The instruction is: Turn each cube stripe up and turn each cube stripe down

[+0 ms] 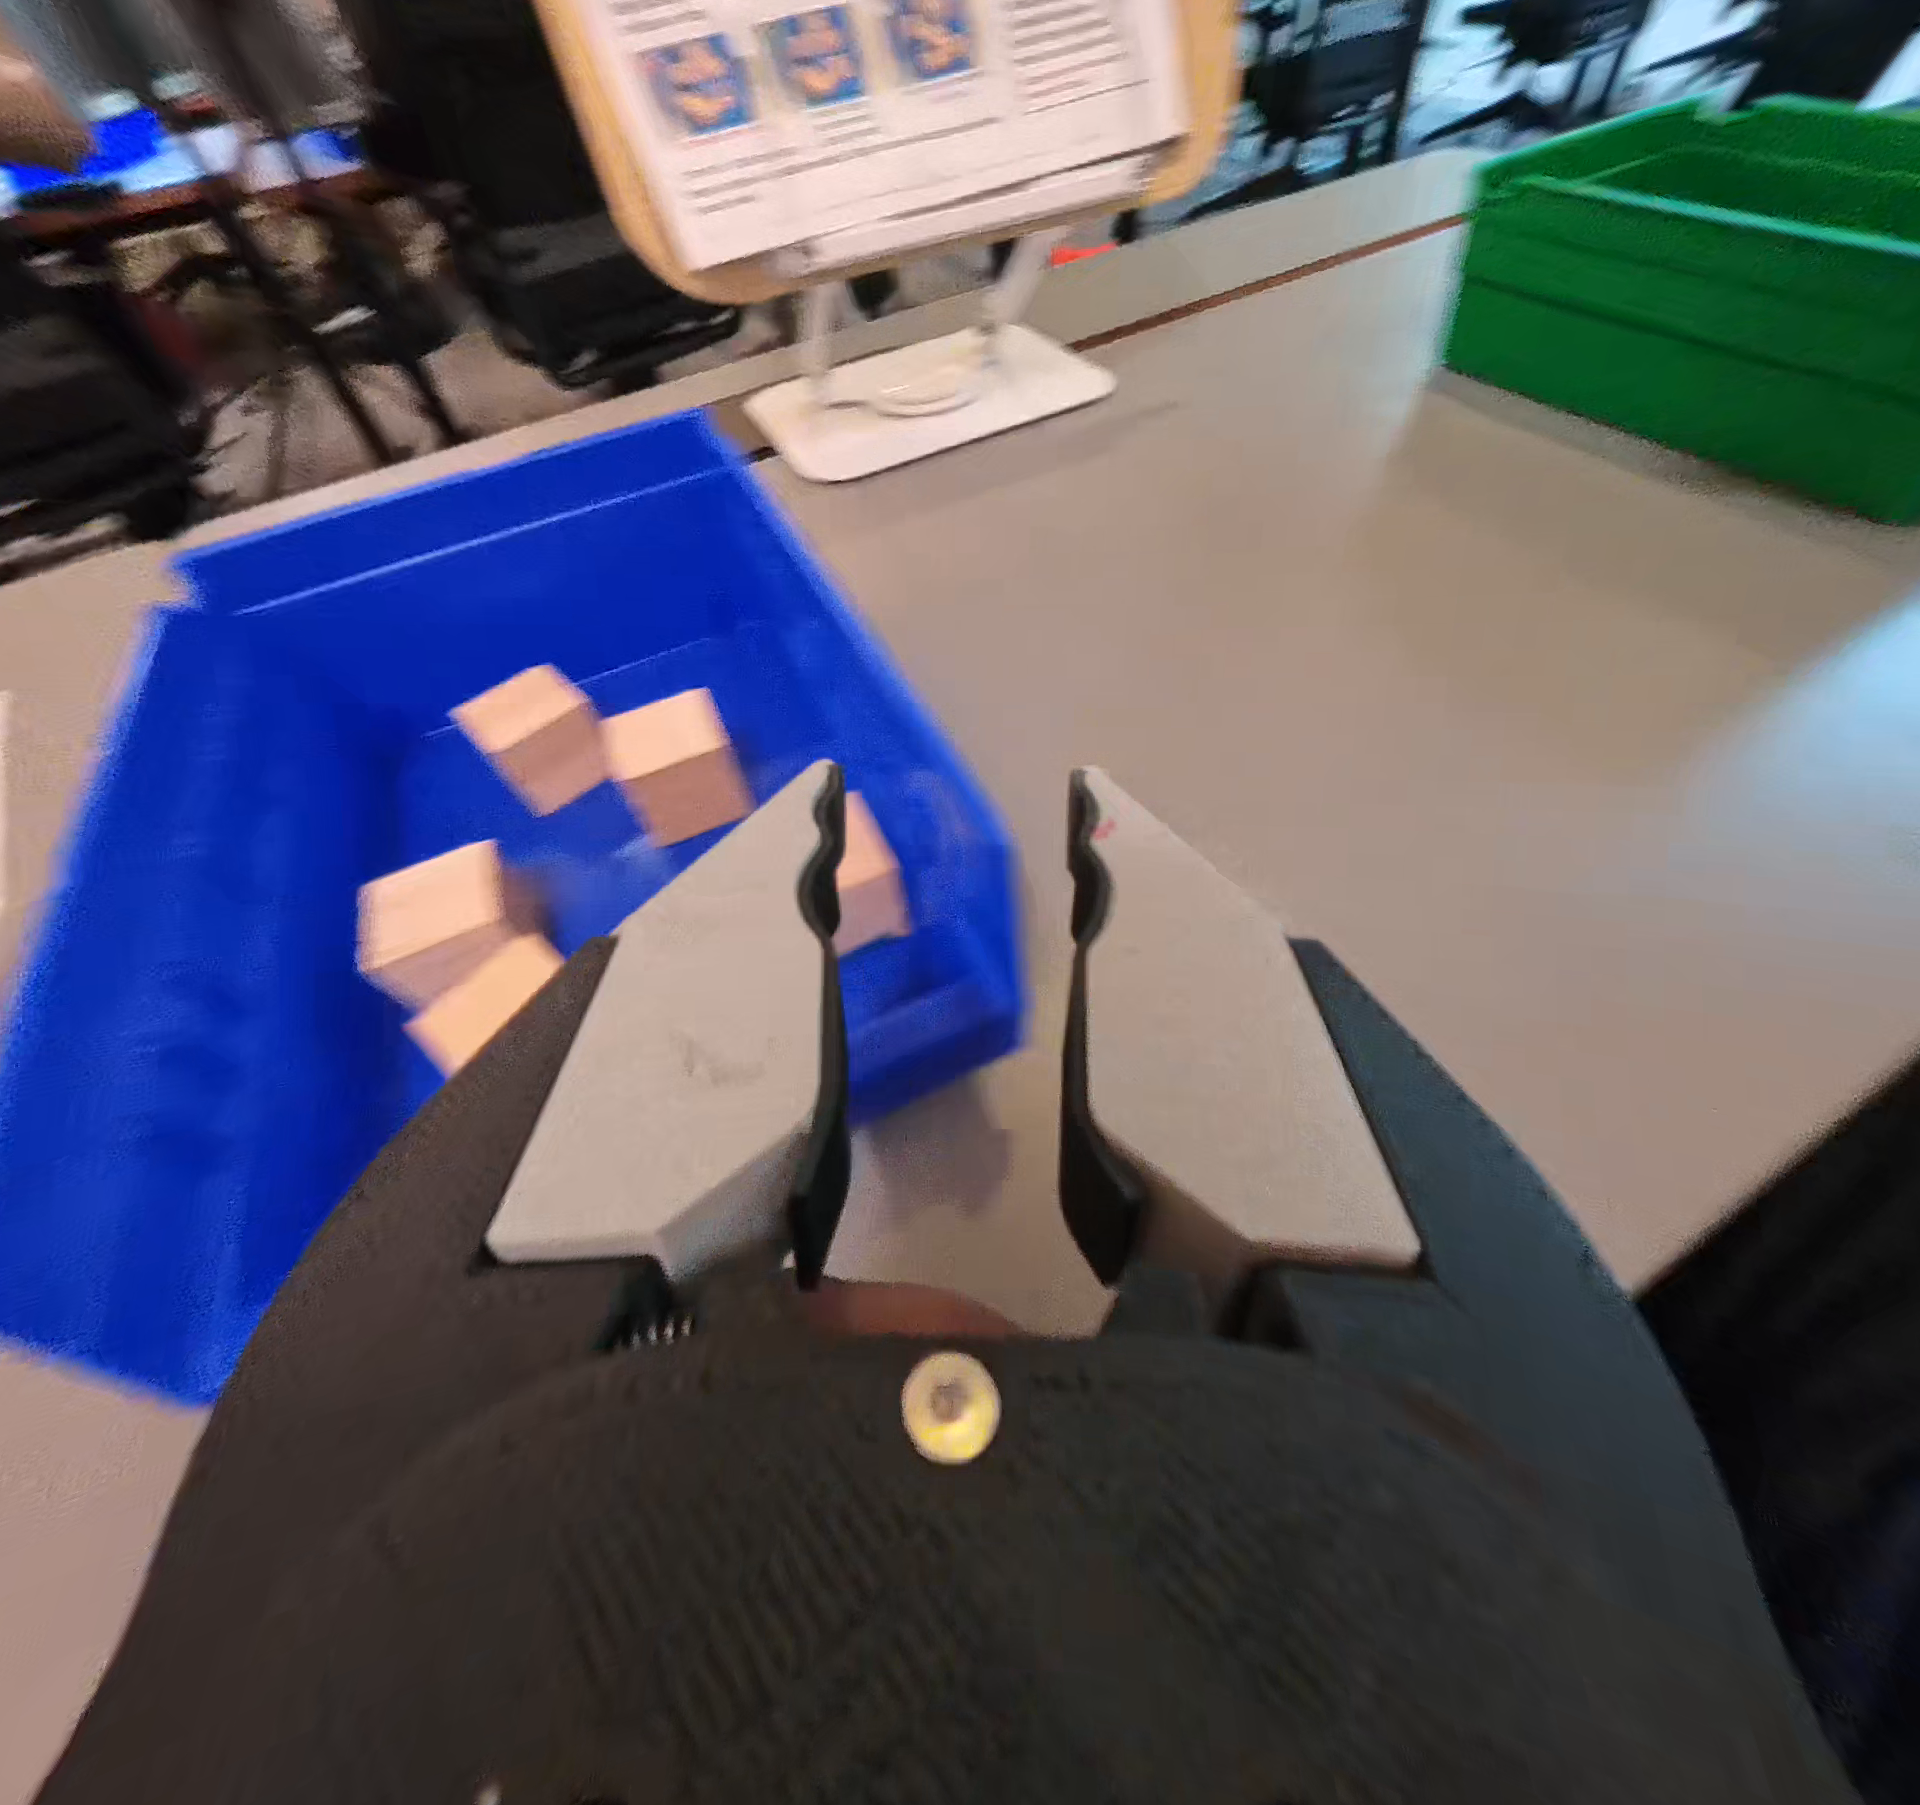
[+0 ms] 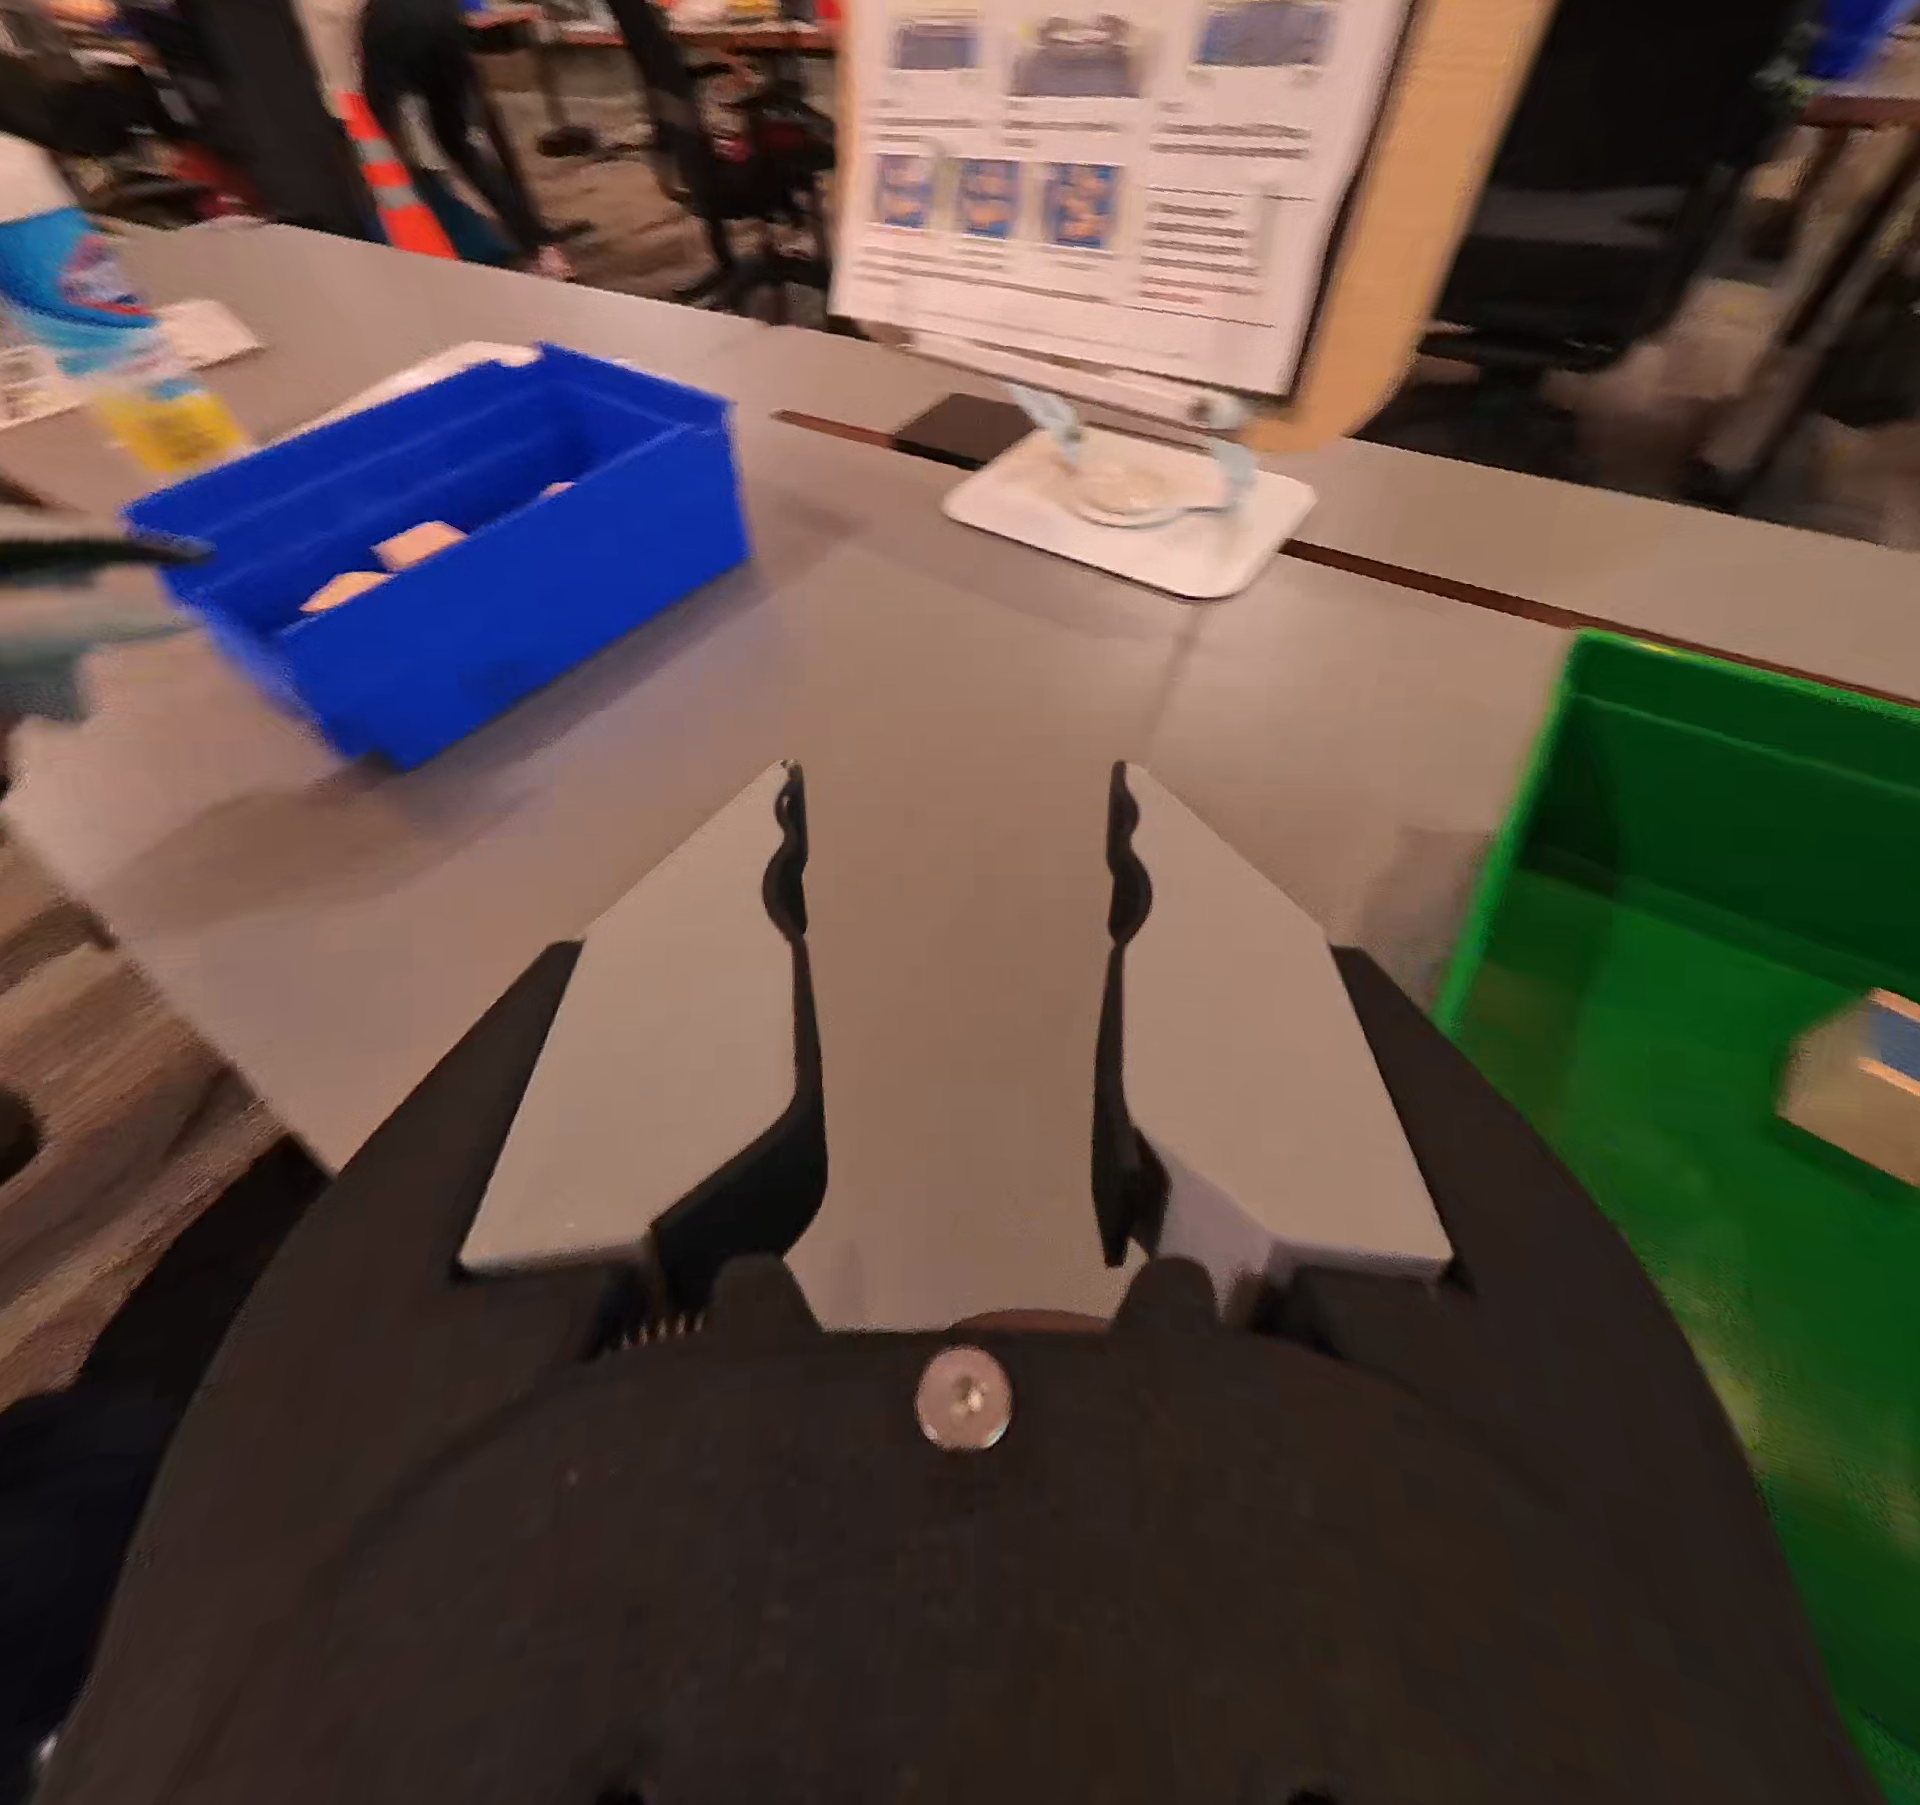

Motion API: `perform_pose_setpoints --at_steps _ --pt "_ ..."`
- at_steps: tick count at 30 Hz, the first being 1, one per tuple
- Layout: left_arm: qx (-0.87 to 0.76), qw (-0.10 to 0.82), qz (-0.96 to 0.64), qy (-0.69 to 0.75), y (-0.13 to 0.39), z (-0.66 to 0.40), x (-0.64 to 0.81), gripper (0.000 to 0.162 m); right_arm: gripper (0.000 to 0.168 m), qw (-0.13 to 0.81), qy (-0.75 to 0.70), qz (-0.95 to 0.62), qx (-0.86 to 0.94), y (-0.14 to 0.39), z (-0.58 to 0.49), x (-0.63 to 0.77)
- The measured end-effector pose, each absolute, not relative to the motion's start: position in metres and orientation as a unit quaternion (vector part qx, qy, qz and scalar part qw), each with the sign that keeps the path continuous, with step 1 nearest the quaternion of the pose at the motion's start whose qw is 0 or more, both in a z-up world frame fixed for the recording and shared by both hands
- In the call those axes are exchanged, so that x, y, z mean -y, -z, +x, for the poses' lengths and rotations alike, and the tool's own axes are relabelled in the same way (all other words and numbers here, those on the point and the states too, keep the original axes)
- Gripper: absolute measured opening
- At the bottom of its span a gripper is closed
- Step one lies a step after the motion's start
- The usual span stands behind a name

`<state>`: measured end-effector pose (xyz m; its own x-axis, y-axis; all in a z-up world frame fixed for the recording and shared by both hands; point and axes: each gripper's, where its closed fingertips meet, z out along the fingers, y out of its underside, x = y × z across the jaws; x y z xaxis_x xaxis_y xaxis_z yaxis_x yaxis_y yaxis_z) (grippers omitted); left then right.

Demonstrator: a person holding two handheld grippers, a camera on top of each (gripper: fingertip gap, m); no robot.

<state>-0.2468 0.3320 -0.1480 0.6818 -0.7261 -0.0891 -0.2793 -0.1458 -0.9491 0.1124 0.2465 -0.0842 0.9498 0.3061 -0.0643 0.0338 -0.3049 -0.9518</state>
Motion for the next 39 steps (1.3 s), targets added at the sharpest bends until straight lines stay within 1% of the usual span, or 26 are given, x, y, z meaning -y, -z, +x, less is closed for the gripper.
perform_pose_setpoints --at_steps 1,5,7,10,15,17,18,22,23,24,25,29,32,35,36,37,39 --pt "-0.334 0.550 -0.743 0.184 0.145 -0.261 -0.347 0.041 0.055 0.581 -0.127 -0.795 0.123 0.084 0.097 -0.240" --pt "-0.318 0.472 -0.806 0.164 0.154 -0.286 -0.396 0.050 0.057 0.563 -0.120 -0.799 0.174 0.080 0.067 -0.229" --pt "-0.320 0.409 -0.835 0.182 0.171 -0.280 -0.409 0.053 0.055 0.580 -0.124 -0.786 0.175 0.073 0.062 -0.225" --pt "-0.328 0.321 -0.866 0.197 0.199 -0.268 -0.414 0.062 0.056 0.580 -0.147 -0.781 0.178 0.069 0.060 -0.220" --pt "-0.339 0.261 -0.889 0.161 0.240 -0.257 -0.420 0.063 0.055 0.582 -0.144 -0.784 0.163 0.071 0.077 -0.214" --pt "-0.340 0.265 -0.889 0.152 0.244 -0.257 -0.426 0.066 0.055 0.588 -0.146 -0.780 0.159 0.067 0.082 -0.211" --pt "-0.336 0.264 -0.892 0.146 0.244 -0.260 -0.429 0.072 0.055 0.591 -0.147 -0.778 0.157 0.065 0.084 -0.210" --pt "-0.332 0.260 -0.900 0.113 0.242 -0.284 -0.439 0.072 0.055 0.597 -0.143 -0.775 0.152 0.061 0.091 -0.205" --pt "-0.326 0.263 -0.903 0.100 0.241 -0.293 -0.443 0.069 0.055 0.597 -0.140 -0.775 0.151 0.061 0.092 -0.205" --pt "-0.319 0.267 -0.905 0.091 0.239 -0.299 -0.446 0.064 0.055 0.598 -0.138 -0.775 0.150 0.060 0.092 -0.205" --pt "-0.315 0.271 -0.904 0.096 0.236 -0.301 -0.446 0.062 0.055 0.599 -0.137 -0.774 0.150 0.060 0.092 -0.205" --pt "-0.330 0.283 -0.889 0.146 0.226 -0.282 -0.436 0.062 0.054 0.595 -0.141 -0.775 0.157 0.061 0.085 -0.206" --pt "-0.369 0.265 -0.884 0.114 0.238 -0.278 -0.435 0.064 0.054 0.586 -0.137 -0.781 0.167 0.067 0.078 -0.208" --pt "-0.381 0.230 -0.889 0.106 0.253 -0.278 -0.437 0.062 0.054 0.579 -0.124 -0.785 0.180 0.072 0.073 -0.206" --pt "-0.381 0.224 -0.890 0.109 0.256 -0.277 -0.439 0.059 0.054 0.579 -0.118 -0.786 0.185 0.073 0.073 -0.206" --pt "-0.385 0.225 -0.889 0.105 0.258 -0.278 -0.442 0.048 0.054 0.578 -0.113 -0.786 0.188 0.073 0.073 -0.205" --pt "-0.397 0.226 -0.882 0.112 0.258 -0.278 -0.444 0.048 0.054 0.580 -0.112 -0.784 0.189 0.072 0.075 -0.204"
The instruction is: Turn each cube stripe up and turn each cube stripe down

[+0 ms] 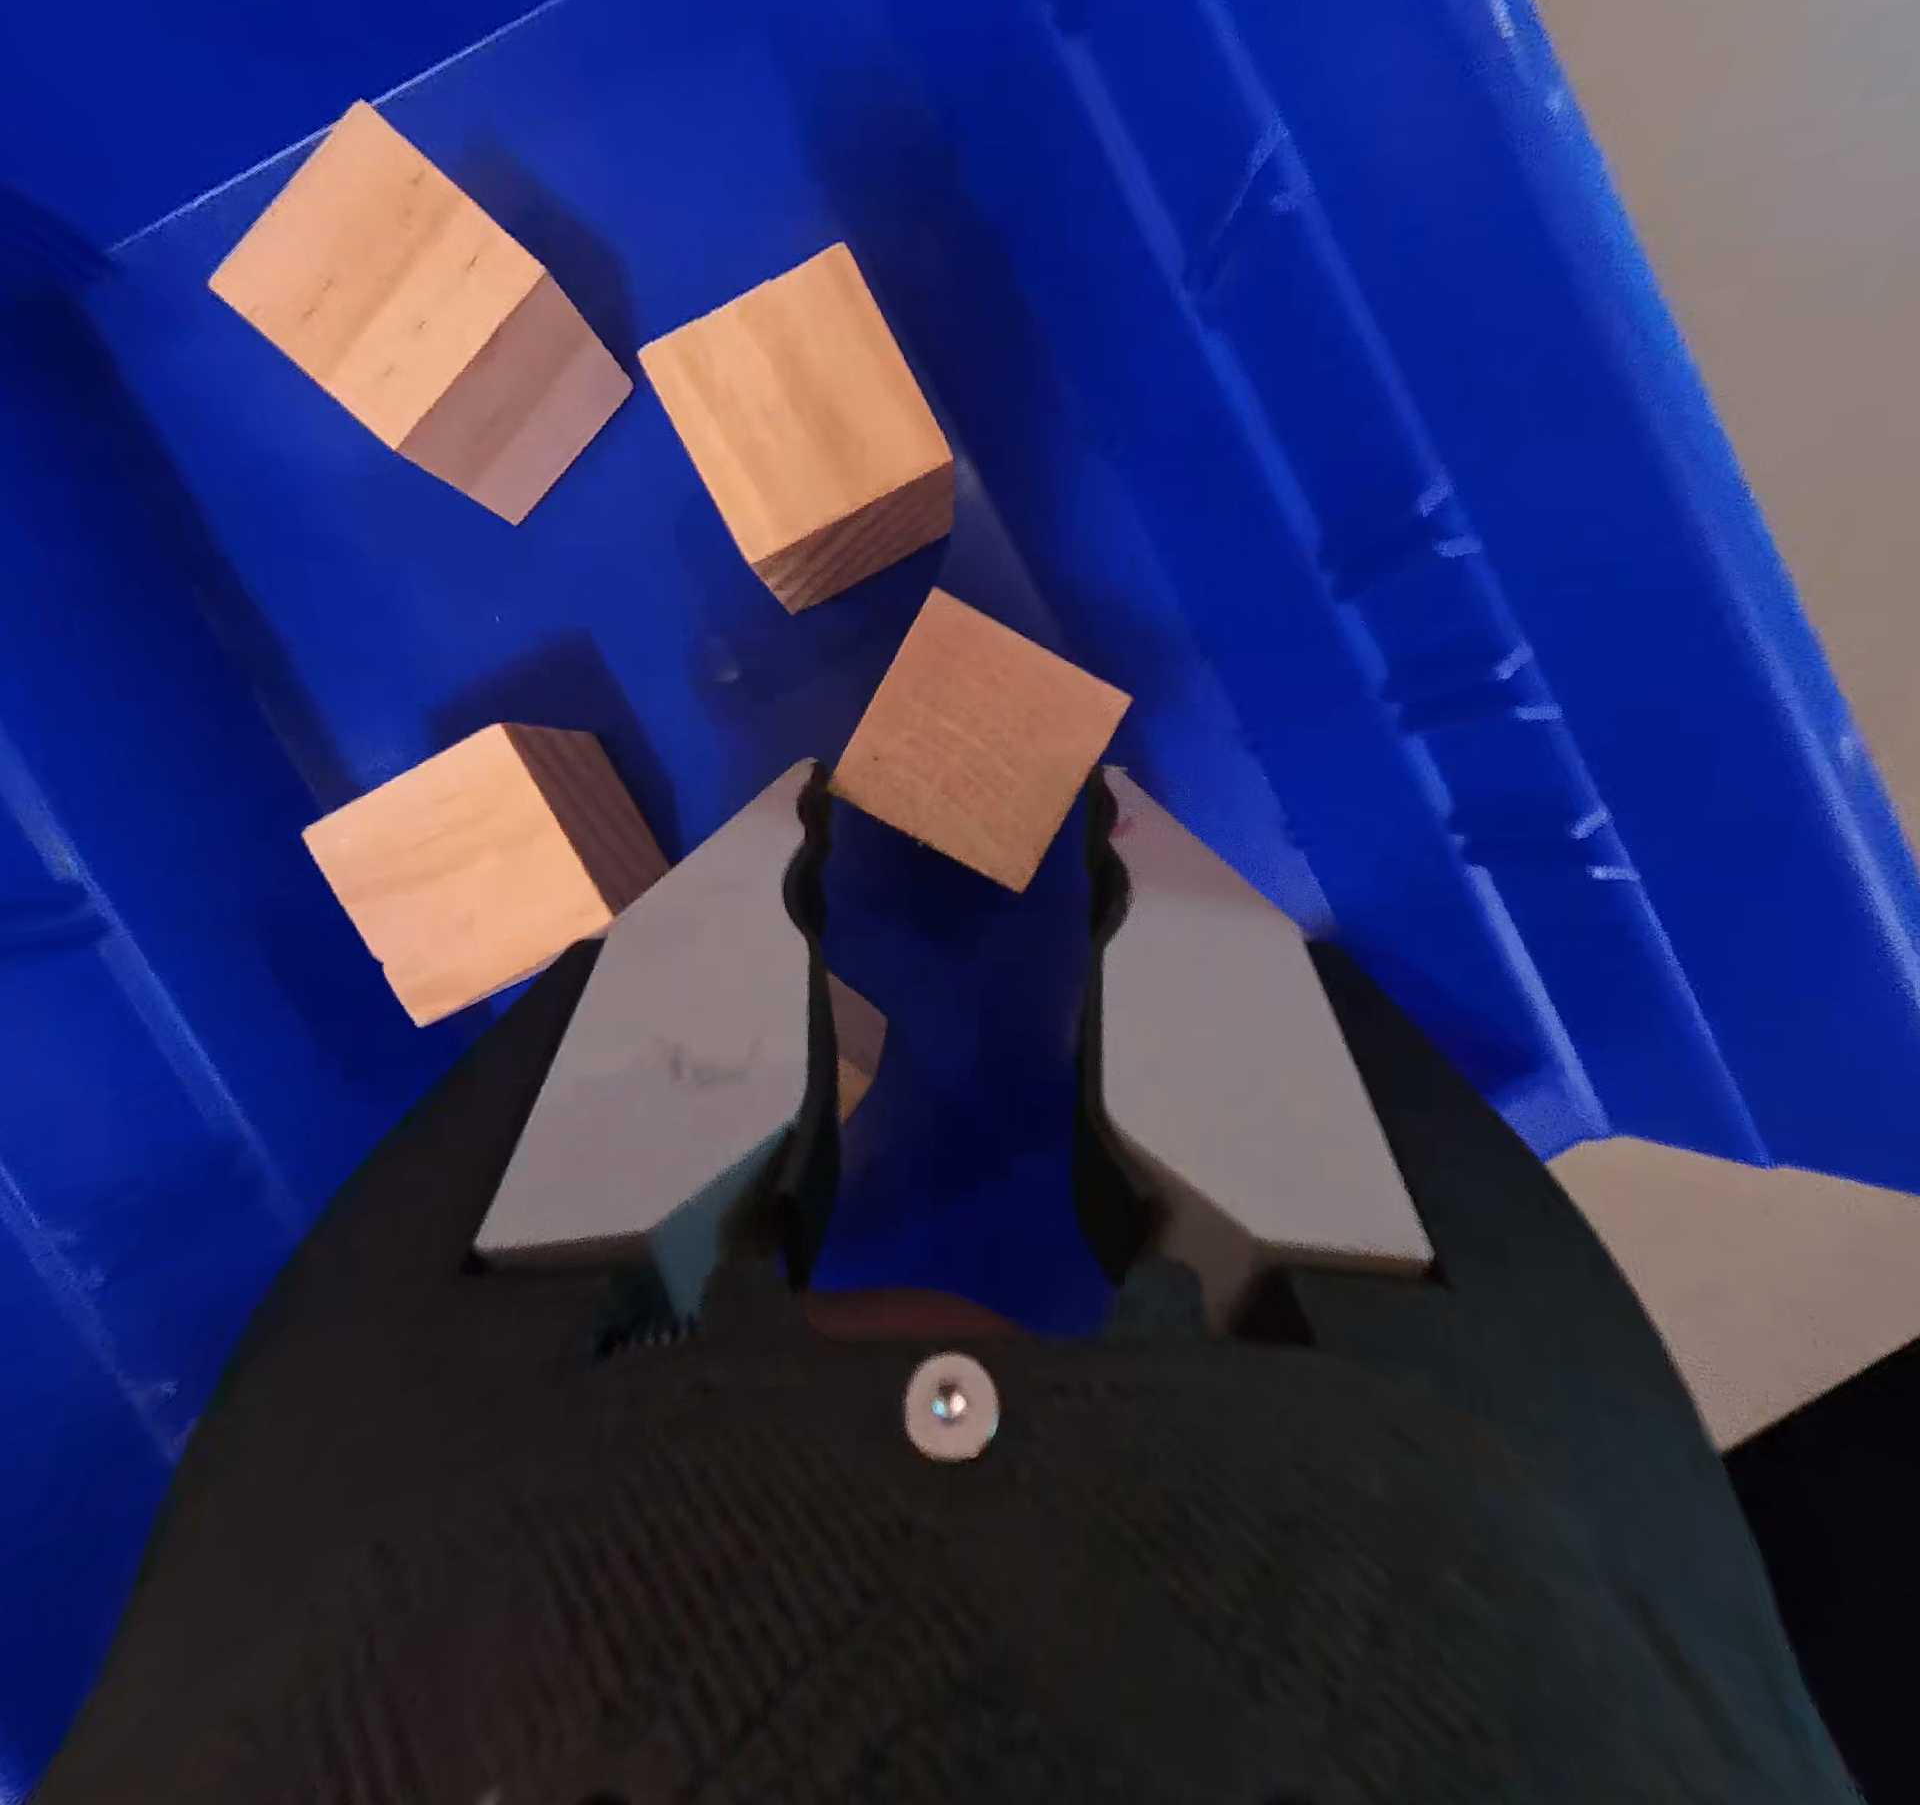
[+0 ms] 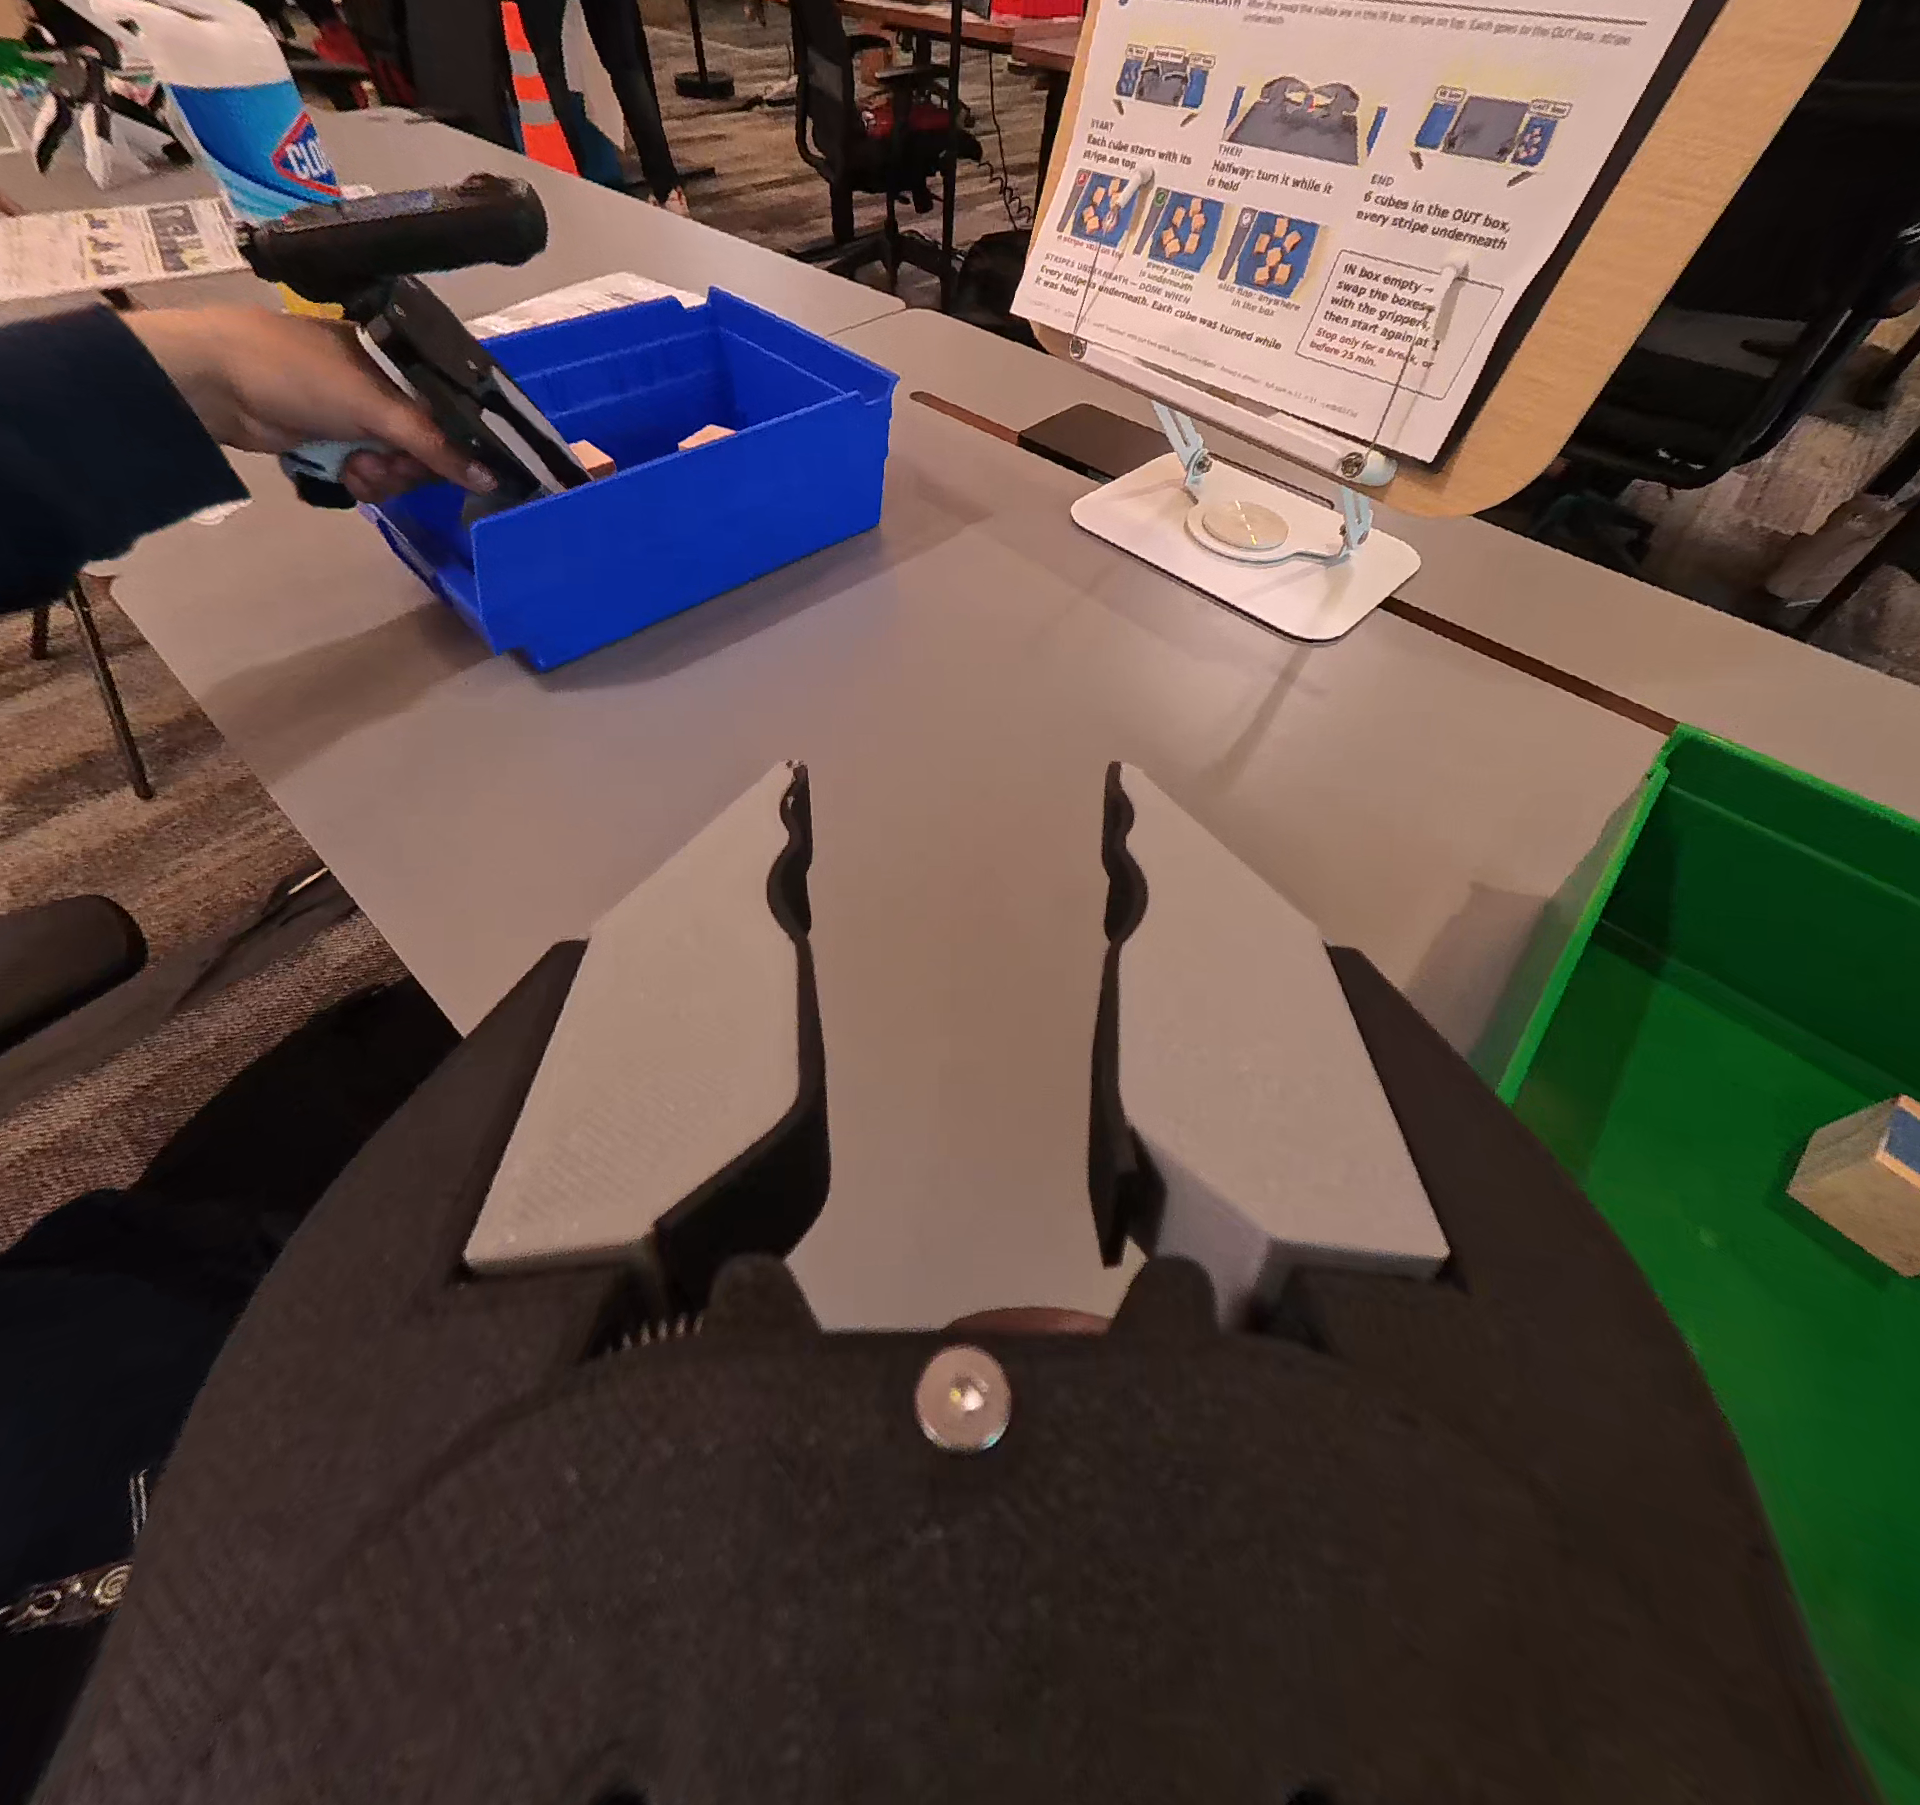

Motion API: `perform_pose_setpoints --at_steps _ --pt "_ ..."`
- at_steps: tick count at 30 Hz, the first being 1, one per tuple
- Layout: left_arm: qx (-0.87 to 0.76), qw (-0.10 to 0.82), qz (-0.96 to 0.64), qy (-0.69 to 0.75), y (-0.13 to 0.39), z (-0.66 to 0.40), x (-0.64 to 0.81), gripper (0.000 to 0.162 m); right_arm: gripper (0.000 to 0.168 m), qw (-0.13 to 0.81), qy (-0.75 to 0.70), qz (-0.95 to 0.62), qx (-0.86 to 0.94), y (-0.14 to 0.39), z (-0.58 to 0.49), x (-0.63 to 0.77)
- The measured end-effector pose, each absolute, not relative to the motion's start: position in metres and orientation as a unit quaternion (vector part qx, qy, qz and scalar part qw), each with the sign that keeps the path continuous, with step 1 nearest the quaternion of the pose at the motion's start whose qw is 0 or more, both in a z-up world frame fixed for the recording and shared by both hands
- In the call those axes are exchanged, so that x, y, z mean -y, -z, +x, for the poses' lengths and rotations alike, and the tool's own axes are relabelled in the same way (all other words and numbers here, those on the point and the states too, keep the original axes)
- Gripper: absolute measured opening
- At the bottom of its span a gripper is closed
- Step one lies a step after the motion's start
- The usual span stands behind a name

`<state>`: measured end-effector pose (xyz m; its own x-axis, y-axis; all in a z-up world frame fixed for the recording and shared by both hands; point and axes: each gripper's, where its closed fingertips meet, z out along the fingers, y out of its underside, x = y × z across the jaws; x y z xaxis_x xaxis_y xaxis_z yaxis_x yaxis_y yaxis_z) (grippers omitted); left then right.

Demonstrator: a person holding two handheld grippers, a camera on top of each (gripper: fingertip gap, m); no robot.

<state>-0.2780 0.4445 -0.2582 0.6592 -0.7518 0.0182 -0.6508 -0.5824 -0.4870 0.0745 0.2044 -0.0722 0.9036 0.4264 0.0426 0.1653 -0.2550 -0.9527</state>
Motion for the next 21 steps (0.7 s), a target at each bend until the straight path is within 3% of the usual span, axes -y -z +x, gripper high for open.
perform_pose_setpoints --at_steps 3,8,13,19,21 --pt "-0.399 0.232 -0.878 0.126 0.251 -0.279 -0.442 0.047 0.054 0.582 -0.128 -0.781 0.189 0.071 0.075 -0.203" --pt "-0.412 0.366 -0.810 0.203 0.181 -0.267 -0.421 0.047 0.053 0.575 -0.203 -0.766 0.203 0.069 0.059 -0.199" --pt "-0.458 0.492 -0.598 0.437 0.072 -0.213 -0.316 0.046 0.055 0.525 -0.370 -0.724 0.251 0.071 -0.009 -0.189" --pt "-0.586 0.608 -0.281 0.456 0.038 -0.163 -0.161 0.047 0.061 0.386 -0.583 -0.652 0.293 0.076 -0.099 -0.152" --pt "-0.599 0.628 -0.254 0.426 0.043 -0.147 -0.142 0.047 0.062 0.357 -0.627 -0.626 0.294 0.073 -0.112 -0.141"
